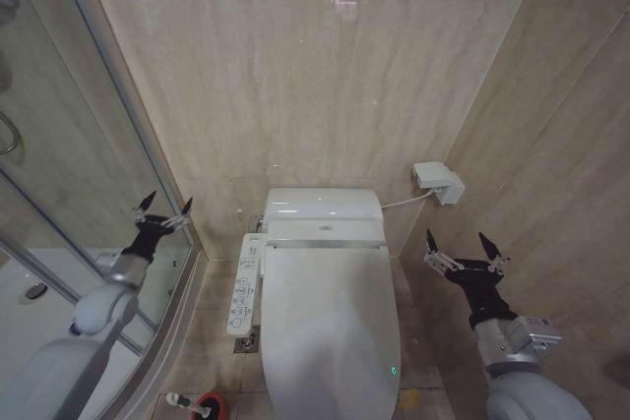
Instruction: Open the toilet lid, clean the toilet bowl with a toilet brush, close the toilet lid, and flush.
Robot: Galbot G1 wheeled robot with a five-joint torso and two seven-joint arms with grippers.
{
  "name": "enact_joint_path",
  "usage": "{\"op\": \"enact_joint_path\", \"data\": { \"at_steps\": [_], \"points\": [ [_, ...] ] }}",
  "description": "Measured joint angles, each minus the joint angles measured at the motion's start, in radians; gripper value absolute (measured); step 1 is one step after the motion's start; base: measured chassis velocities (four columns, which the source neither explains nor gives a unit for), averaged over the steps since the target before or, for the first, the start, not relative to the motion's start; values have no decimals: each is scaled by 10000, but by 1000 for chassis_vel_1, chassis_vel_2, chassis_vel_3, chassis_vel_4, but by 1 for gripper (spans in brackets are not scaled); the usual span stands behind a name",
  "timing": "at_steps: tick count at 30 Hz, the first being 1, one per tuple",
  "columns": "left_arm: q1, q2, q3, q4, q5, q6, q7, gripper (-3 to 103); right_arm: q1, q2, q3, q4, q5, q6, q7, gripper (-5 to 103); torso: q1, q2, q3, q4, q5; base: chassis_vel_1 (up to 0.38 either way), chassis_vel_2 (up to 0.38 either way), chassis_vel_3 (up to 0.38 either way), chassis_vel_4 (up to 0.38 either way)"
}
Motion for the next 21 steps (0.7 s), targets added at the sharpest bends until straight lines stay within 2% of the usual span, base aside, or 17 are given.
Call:
{"op": "enact_joint_path", "data": {
  "at_steps": [2,7,9,11,14,15,16,21],
  "points": [
    [-675,-281,622,551,-14,-142,116,99,-2,0,1,-1,0,0,1,100,0,0,0,0,-1,0,0,0,0],
    [-1354,-479,1381,1319,3,-382,397,99,-1,0,0,0,0,0,0,100,0,0,0,2,0,0,0,0,0],
    [-1870,-517,2066,1985,6,-632,609,98,-1,0,0,0,0,0,-1,100,0,0,0,2,-1,0,0,0,0],
    [-1951,-522,2163,2079,7,-675,648,98,-2,0,0,0,0,0,0,100,0,0,0,2,-1,0,0,0,0],
    [-3003,-639,3260,3292,73,-1156,1161,98,-2,0,0,0,0,0,0,100,1,0,1,1,-3,0,0,0,0],
    [-3003,-639,3260,3292,73,-1156,1161,98,-2,0,0,0,0,0,0,100,1,0,1,1,-3,0,0,0,0],
    [-3213,-712,3421,3476,81,-1172,1225,93,-1,0,0,0,0,0,0,100,0,0,-1,1,1,0,0,0,0],
    [-3479,-935,3642,3811,166,-1176,1358,93,-1,0,0,0,0,0,0,100,0,0,-1,0,0,0,0,0,0]
  ]
}}
